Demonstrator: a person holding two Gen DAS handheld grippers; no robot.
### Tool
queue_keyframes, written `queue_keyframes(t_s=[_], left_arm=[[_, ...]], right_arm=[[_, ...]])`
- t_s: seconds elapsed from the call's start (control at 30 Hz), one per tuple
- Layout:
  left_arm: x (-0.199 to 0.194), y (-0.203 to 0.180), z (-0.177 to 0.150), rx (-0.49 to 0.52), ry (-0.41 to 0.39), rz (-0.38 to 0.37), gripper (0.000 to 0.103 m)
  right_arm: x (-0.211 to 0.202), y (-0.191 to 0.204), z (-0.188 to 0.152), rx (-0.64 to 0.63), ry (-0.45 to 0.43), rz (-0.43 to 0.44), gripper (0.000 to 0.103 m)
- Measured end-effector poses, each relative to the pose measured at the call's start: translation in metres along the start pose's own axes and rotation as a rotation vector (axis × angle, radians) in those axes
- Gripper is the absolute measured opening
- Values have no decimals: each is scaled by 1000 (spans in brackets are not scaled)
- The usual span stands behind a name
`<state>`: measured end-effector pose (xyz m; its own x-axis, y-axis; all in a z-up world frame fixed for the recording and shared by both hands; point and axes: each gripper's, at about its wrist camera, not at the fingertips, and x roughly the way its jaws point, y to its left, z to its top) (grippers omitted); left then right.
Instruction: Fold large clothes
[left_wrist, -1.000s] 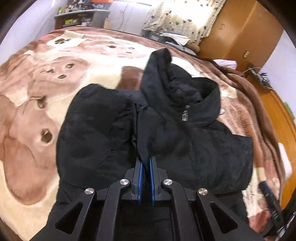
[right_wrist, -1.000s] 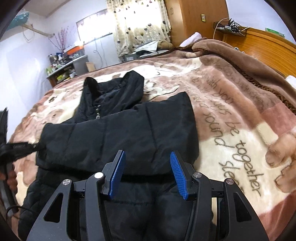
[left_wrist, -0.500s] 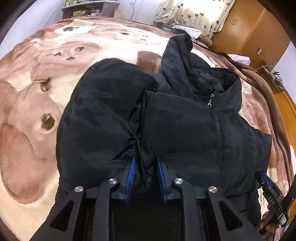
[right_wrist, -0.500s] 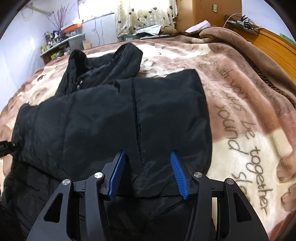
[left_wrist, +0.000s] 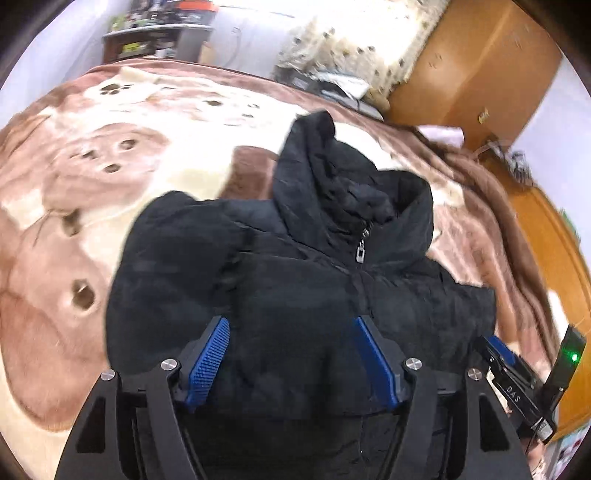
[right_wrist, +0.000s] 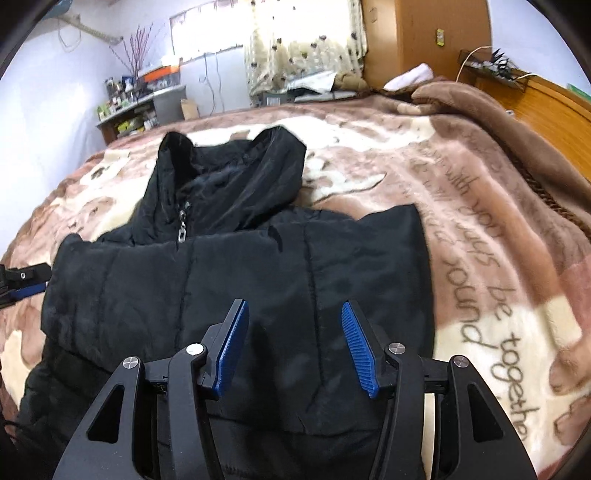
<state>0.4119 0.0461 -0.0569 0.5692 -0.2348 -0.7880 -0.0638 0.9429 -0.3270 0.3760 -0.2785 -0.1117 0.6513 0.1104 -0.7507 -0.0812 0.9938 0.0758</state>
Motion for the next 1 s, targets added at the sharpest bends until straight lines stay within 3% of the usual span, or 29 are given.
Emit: queue_keyframes(t_s=[0.17, 0.33, 0.53, 0.83, 1.0], left_arm=[[43, -13, -2, 80, 70, 68, 70], [67, 5, -5, 36, 123, 49, 76], [79, -1, -12, 98, 108, 94, 77], [92, 2, -13, 88, 114, 110, 78], [83, 5, -2, 45, 153, 67, 80]], right_arm=[[28, 6, -5, -27, 70, -12, 53], [42, -1, -9, 8, 96, 15, 54], [54, 5, -15, -21, 114, -8, 54], [68, 6, -19, -22, 154, -8, 54], [65, 2, -10, 27, 181, 6, 54]])
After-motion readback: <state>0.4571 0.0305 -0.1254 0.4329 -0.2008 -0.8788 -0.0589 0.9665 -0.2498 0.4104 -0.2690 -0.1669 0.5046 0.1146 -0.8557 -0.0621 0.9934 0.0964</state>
